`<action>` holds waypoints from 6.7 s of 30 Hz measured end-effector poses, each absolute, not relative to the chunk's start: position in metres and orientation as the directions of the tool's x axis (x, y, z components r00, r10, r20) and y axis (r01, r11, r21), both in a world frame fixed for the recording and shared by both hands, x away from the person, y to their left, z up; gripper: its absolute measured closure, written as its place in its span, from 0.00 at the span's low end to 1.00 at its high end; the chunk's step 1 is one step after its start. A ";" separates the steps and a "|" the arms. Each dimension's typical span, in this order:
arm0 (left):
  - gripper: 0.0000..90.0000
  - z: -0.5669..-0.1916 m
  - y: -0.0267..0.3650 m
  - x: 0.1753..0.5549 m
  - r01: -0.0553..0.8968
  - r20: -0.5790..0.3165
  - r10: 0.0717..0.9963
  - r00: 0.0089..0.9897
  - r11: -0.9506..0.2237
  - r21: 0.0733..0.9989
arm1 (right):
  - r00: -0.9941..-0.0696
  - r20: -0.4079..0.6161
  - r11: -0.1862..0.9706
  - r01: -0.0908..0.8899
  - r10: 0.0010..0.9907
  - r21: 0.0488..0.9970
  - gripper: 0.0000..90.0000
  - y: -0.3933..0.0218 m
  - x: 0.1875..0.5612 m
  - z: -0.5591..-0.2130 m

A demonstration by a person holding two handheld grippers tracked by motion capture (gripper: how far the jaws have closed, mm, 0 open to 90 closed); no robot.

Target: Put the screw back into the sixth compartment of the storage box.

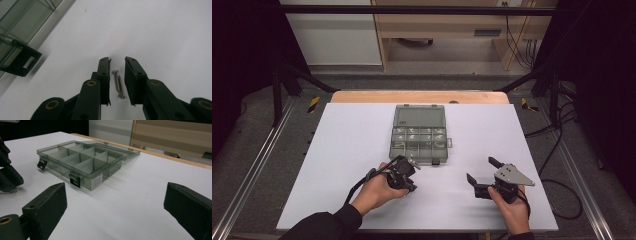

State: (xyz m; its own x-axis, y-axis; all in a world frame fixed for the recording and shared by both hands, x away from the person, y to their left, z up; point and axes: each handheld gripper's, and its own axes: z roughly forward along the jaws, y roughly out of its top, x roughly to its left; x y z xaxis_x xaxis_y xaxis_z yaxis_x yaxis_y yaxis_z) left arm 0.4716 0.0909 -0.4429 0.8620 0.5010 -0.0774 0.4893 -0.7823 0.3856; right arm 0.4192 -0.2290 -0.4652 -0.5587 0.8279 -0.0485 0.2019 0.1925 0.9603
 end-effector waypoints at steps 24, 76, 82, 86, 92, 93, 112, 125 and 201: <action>0.94 -0.450 0.094 0.471 0.472 -0.042 0.497 0.867 -0.791 0.390 | -0.561 -0.049 0.195 0.203 0.827 0.960 0.05 -0.229 0.419 -0.466; 0.98 -0.424 0.112 0.480 0.476 0.013 0.632 0.775 -0.597 0.645 | -0.573 -0.046 0.201 0.211 0.818 0.957 0.06 -0.227 0.420 -0.467; 0.98 -0.413 0.112 0.495 0.474 0.016 0.654 0.756 -0.565 0.675 | -0.574 -0.047 0.203 0.211 0.817 0.956 0.06 -0.227 0.420 -0.467; 0.98 -0.413 0.113 0.499 0.473 0.016 0.663 0.748 -0.550 0.688 | -0.577 -0.049 0.206 0.210 0.816 0.956 0.06 -0.227 0.420 -0.467; 0.98 -0.414 0.115 0.505 0.473 0.020 0.677 0.736 -0.534 0.701 | -0.575 -0.046 0.202 0.211 0.817 0.956 0.06 -0.227 0.420 -0.467; 0.98 -0.413 0.115 0.505 0.474 0.021 0.677 0.735 -0.536 0.699 | -0.575 -0.046 0.202 0.211 0.817 0.956 0.06 -0.227 0.420 -0.467; 0.98 -0.408 0.110 0.518 0.470 0.019 0.702 0.712 -0.497 0.729 | -0.574 -0.043 0.194 0.205 0.818 0.959 0.06 -0.229 0.420 -0.466; 0.98 -0.413 0.108 0.524 0.475 0.026 0.707 0.707 -0.501 0.723 | -0.576 -0.046 0.196 0.202 0.816 0.960 0.06 -0.229 0.420 -0.466; 0.10 -0.416 0.096 0.461 0.451 0.031 0.557 0.830 -0.703 0.550 | -0.574 -0.043 0.201 0.213 0.818 0.956 0.05 -0.229 0.420 -0.467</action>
